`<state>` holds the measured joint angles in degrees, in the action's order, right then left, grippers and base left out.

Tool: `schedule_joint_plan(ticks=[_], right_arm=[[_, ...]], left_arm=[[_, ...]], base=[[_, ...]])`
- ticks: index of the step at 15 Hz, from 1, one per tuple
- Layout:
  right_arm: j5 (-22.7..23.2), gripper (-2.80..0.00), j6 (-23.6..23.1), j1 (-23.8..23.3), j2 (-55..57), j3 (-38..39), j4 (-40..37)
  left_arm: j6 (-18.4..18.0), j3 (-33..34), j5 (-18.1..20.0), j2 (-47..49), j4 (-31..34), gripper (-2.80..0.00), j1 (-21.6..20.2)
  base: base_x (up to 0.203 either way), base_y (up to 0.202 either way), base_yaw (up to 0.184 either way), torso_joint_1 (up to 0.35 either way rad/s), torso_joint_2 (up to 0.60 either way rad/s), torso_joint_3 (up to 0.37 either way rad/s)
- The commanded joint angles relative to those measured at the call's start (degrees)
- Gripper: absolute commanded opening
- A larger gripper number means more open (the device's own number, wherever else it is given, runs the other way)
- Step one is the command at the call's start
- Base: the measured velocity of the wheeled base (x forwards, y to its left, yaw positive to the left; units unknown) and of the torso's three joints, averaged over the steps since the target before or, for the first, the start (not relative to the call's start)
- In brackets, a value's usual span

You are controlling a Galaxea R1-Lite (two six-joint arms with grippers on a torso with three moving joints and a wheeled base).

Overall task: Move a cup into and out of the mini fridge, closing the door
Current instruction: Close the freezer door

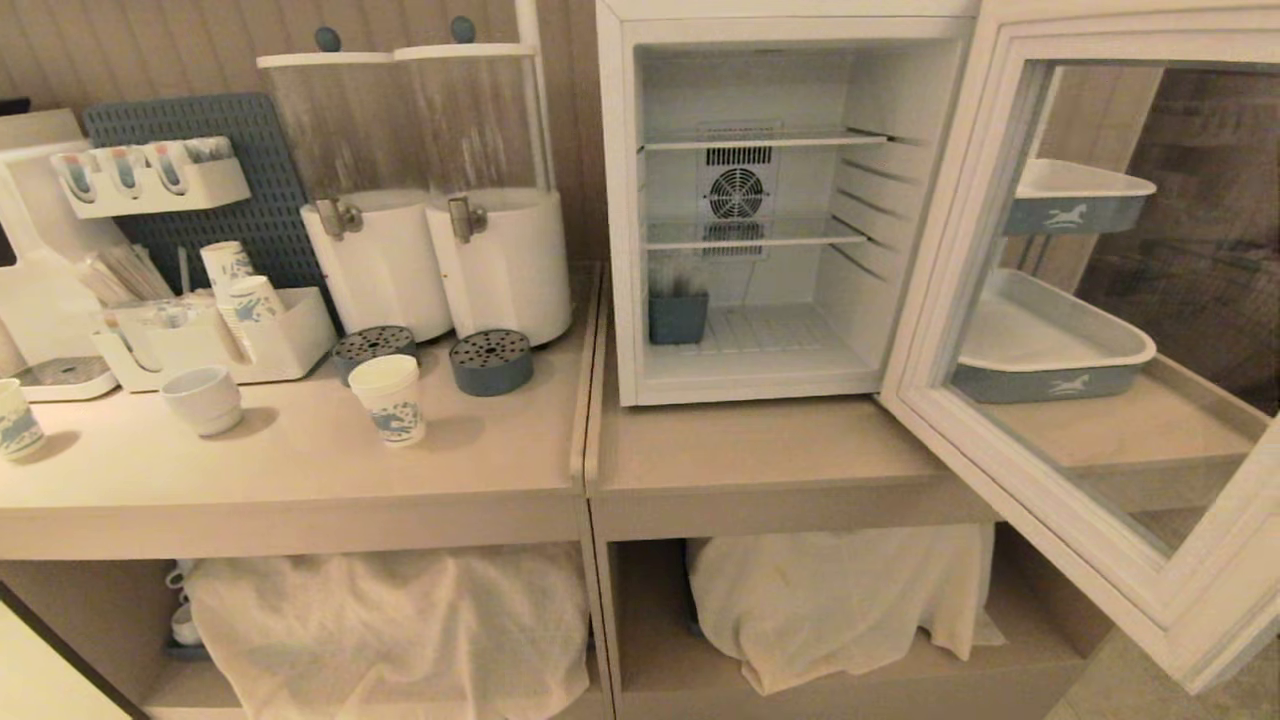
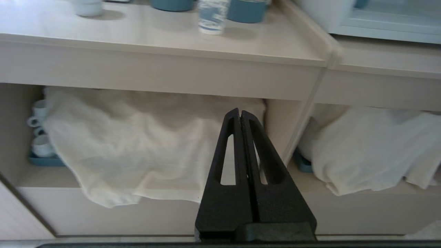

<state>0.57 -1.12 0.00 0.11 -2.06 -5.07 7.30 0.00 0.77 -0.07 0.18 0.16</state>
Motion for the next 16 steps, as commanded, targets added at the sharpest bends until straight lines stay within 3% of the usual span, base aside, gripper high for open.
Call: schedule_joint_plan(ticks=[1, 16], right_arm=[[0.04, -2.80, -0.03, 0.00, 0.15, -0.05, -0.03], [0.04, -2.80, -0.03, 0.00, 0.07, -0.05, -0.03]], left_arm=[[0.08, 2.29, -0.06, -0.19, -0.01, -2.80, 0.02], [0.34, 2.29, -0.15, -0.19, -0.18, -2.80, -0.07]], base=[[0.000, -0.192, -0.001, 0.005, 0.00, 0.002], [0.000, -0.182, 0.001, 0.002, 0.00, 0.002]])
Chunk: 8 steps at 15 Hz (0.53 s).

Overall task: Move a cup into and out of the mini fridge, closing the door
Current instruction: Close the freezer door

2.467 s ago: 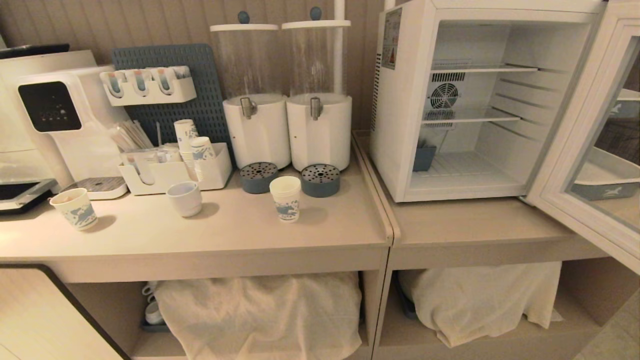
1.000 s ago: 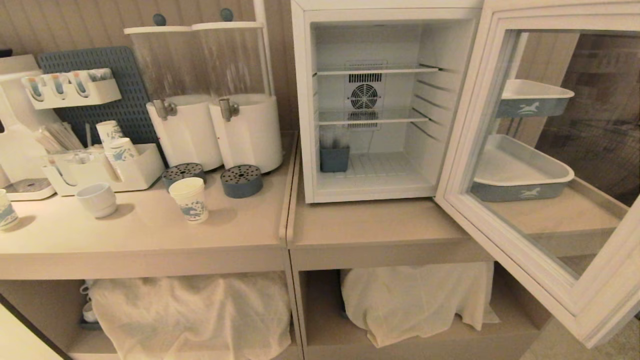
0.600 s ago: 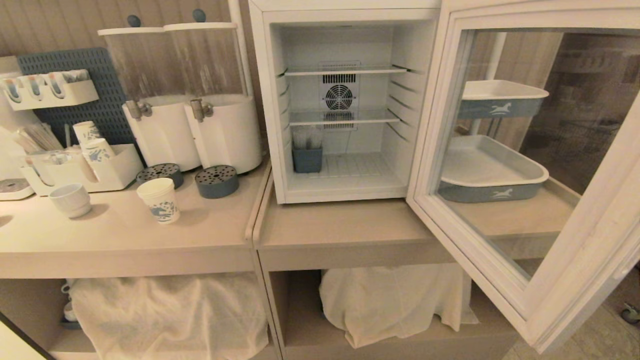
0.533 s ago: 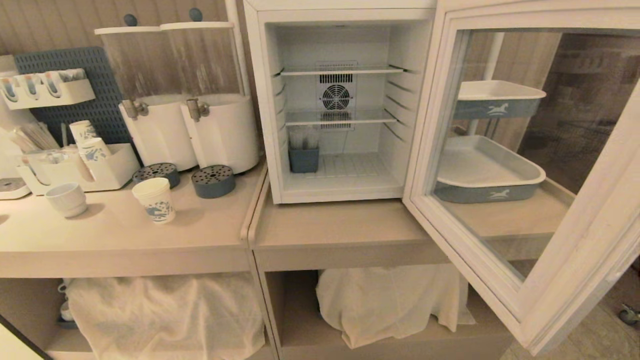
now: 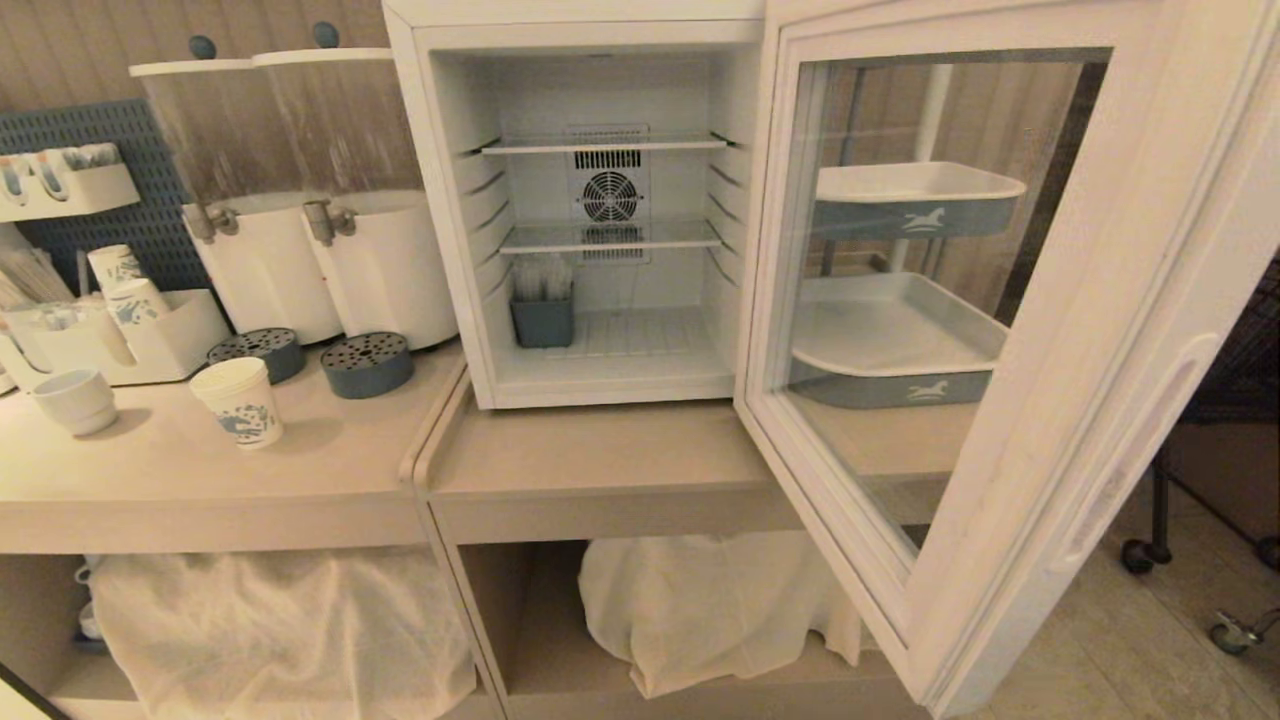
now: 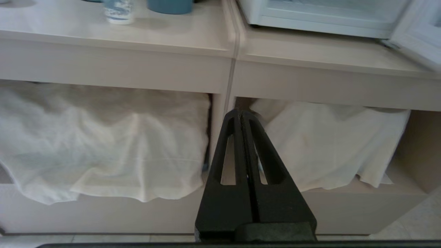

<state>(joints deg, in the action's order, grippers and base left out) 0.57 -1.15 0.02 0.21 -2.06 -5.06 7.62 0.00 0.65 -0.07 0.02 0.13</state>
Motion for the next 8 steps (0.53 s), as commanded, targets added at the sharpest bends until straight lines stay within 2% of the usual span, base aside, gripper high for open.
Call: schedule_joint_plan(ticks=[1, 4, 6, 8], right_arm=[[-0.04, -2.80, 0.00, -0.02, 0.06, -0.05, -0.04], [0.78, -2.80, -0.19, -0.02, -0.16, -2.77, 0.77], [3.51, -2.80, -0.03, -0.02, 1.28, -14.38, -1.85], [5.37, -2.80, 1.76, 0.51, 7.75, -26.33, -4.54]], left_arm=[[0.21, 2.29, -0.03, -0.19, -0.02, -2.80, 0.04], [0.25, 2.29, -0.03, -0.19, -0.02, -2.80, 0.00], [0.29, 2.29, -0.03, -0.19, -0.02, -2.80, 0.03], [0.12, 2.29, -0.03, -0.19, -0.02, -2.80, 0.04]], base=[[0.000, 0.000, 0.000, 0.000, 0.00, 0.000], [0.000, 0.000, 0.000, 0.000, 0.00, 0.000], [0.000, 0.000, 0.000, 0.000, 0.00, 0.000], [0.000, 0.000, 0.000, 0.000, 0.00, 0.000]])
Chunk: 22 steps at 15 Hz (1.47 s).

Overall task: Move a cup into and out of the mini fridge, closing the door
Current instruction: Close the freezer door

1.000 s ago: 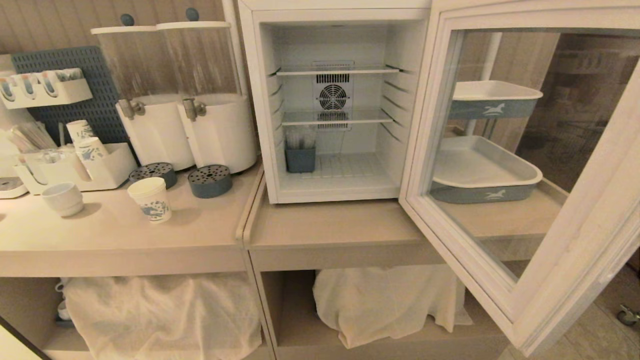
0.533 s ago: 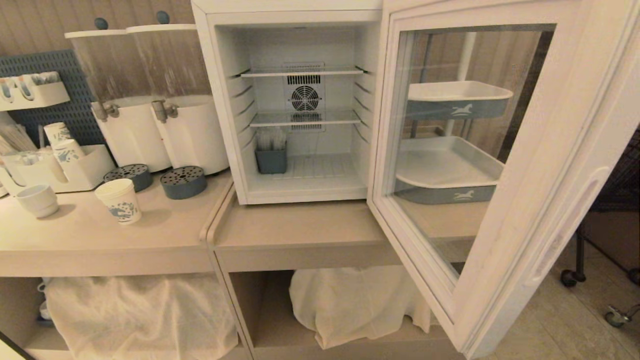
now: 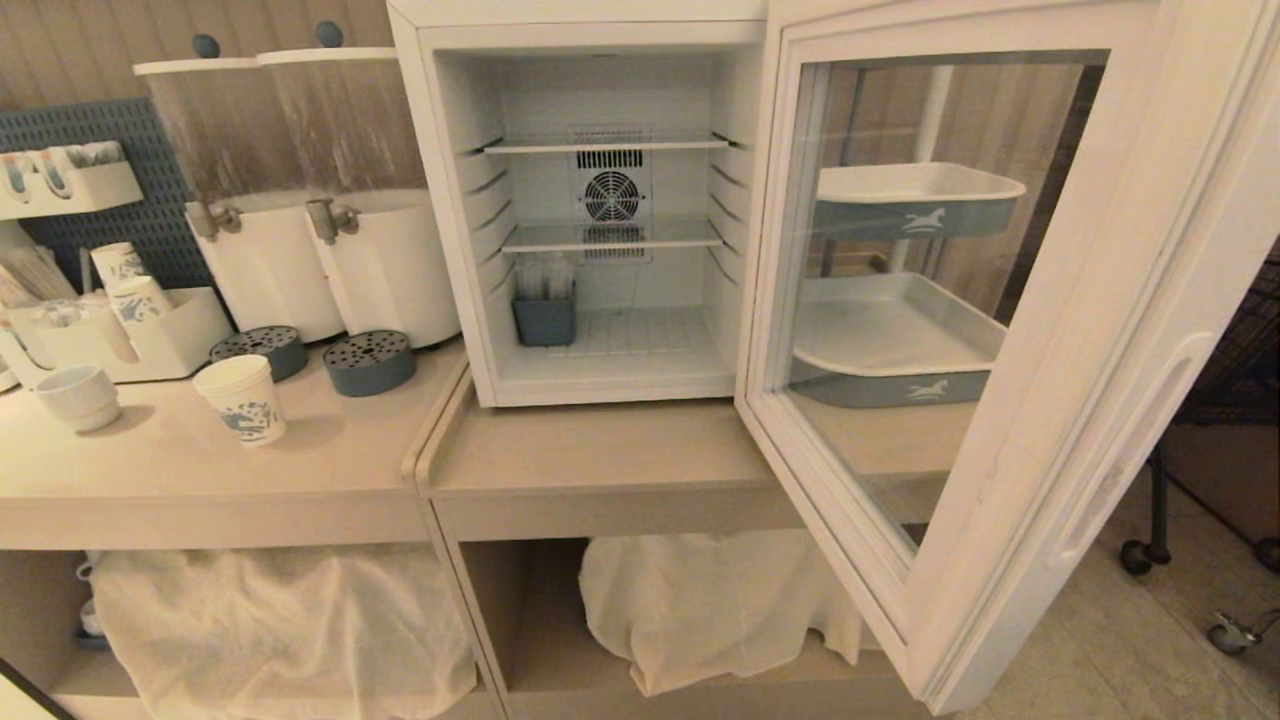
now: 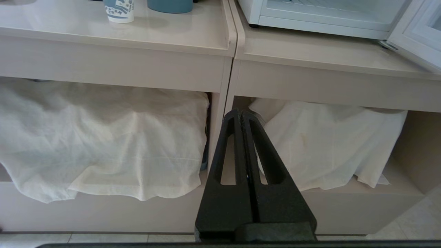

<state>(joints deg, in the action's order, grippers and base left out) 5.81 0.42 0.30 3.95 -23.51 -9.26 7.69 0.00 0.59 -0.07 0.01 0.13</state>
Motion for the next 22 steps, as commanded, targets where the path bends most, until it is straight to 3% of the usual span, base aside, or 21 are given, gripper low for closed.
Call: schedule_joint_plan(ticks=[1, 4, 6, 8, 12, 15, 16, 18, 22], right_arm=[[0.62, -2.80, 1.92, 1.17, 10.22, -9.82, -0.79], [2.70, -2.80, 5.78, 4.51, 31.65, -21.07, -0.96], [9.86, -2.80, 6.82, 5.18, 41.94, -25.27, -0.56], [24.38, -2.80, 6.20, 1.85, 51.55, -27.32, 1.84], [60.65, -2.80, 4.53, -16.86, 69.60, -28.71, 14.74], [79.11, -2.80, 2.87, -20.31, 80.99, -29.07, 28.85], [81.85, -2.80, 2.78, -19.21, 82.23, -29.41, 31.59], [78.92, -2.80, 3.12, -12.63, 83.18, -30.12, 31.65], [60.40, -2.80, 3.68, 2.12, 84.78, -30.76, 31.63]], left_arm=[[0.13, 2.29, 0.03, -0.19, -0.01, -2.80, 0.04], [0.30, 2.29, -0.06, -0.19, -0.01, -2.80, 0.04], [0.22, 2.29, -0.04, -0.19, -0.01, -2.80, -0.01], [0.22, 2.29, 0.03, -0.19, -0.01, -2.80, 0.04], [-0.07, 2.29, 0.12, -0.19, -0.01, -2.80, 0.04], [-0.05, 2.29, 0.03, -0.19, -0.01, -2.80, 0.04], [0.22, 2.29, 0.01, -0.19, -0.01, -2.80, -0.04], [0.22, 2.29, -0.06, -0.19, -0.01, -2.80, 0.02], [0.22, 2.29, -0.06, -0.19, -0.01, -2.80, 0.04]], base=[[0.000, 0.000, 0.000, 0.000, 0.00, 0.000], [0.000, 0.000, 0.000, 0.000, 0.00, 0.000], [0.000, 0.000, 0.000, 0.000, 0.00, 0.000], [0.000, 0.000, 0.000, 0.000, 0.00, 0.000], [0.000, 0.000, 0.000, 0.000, 0.00, 0.000], [0.000, 0.000, 0.000, 0.000, 0.00, 0.000], [0.000, 0.000, 0.000, 0.000, 0.00, 0.000], [0.000, 0.000, 0.000, 0.000, 0.00, 0.000], [0.000, 0.000, 0.000, 0.000, 0.00, 0.000]])
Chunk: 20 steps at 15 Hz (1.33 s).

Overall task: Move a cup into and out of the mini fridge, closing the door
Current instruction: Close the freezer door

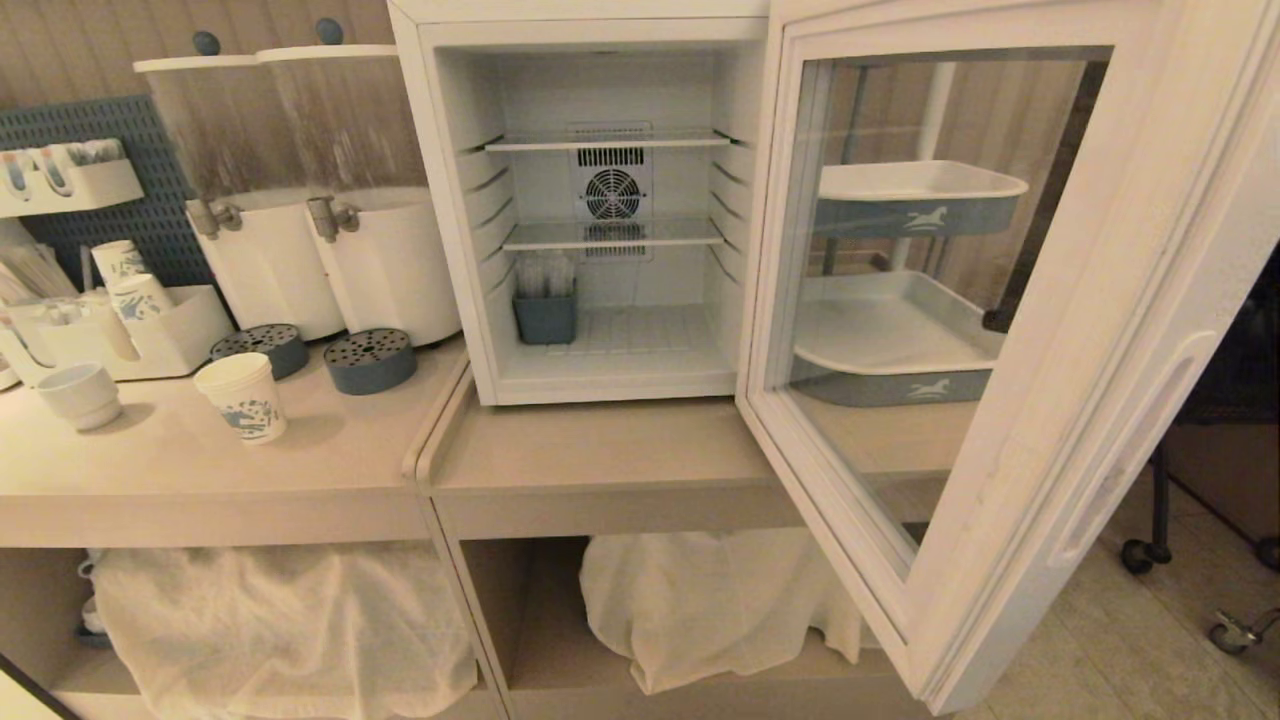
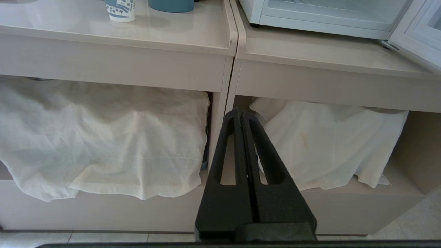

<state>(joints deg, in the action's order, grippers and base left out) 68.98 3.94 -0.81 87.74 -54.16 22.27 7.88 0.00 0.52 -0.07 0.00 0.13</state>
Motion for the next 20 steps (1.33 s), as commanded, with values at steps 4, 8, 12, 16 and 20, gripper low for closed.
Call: schedule_joint_plan(ticks=[4, 8, 12, 16, 20], right_arm=[[-27.14, -2.80, 3.16, 20.10, 4.02, -3.77, -0.01], [-51.06, -2.80, 8.50, 32.08, 13.38, -23.35, -4.71], [-70.48, -2.80, 9.29, 36.39, 30.67, -52.21, -14.65], [-86.09, -2.80, -0.61, 39.14, 44.39, -59.03, -11.48], [-90.80, -2.80, -9.63, 39.43, 51.06, -58.65, -1.00]], left_arm=[[0.65, 2.29, 0.00, -0.19, -0.09, -2.80, 0.04], [1.20, 2.29, 0.00, -0.10, -1.26, -2.80, -0.05], [1.35, 2.29, 0.00, -0.19, -1.58, -2.80, -0.05], [1.35, 2.29, 0.00, -0.19, -1.58, -2.80, -0.05], [1.35, 2.29, 0.00, -0.19, -1.67, -2.80, -0.05]], base=[[0.000, 0.000, 0.000, 0.000, 0.00, 0.000], [0.000, 0.000, 0.000, 0.000, 0.00, 0.000], [0.000, 0.000, 0.000, 0.000, 0.00, 0.000], [0.000, 0.000, 0.000, 0.000, 0.00, 0.000], [0.000, 0.000, 0.000, 0.000, 0.00, 0.000]])
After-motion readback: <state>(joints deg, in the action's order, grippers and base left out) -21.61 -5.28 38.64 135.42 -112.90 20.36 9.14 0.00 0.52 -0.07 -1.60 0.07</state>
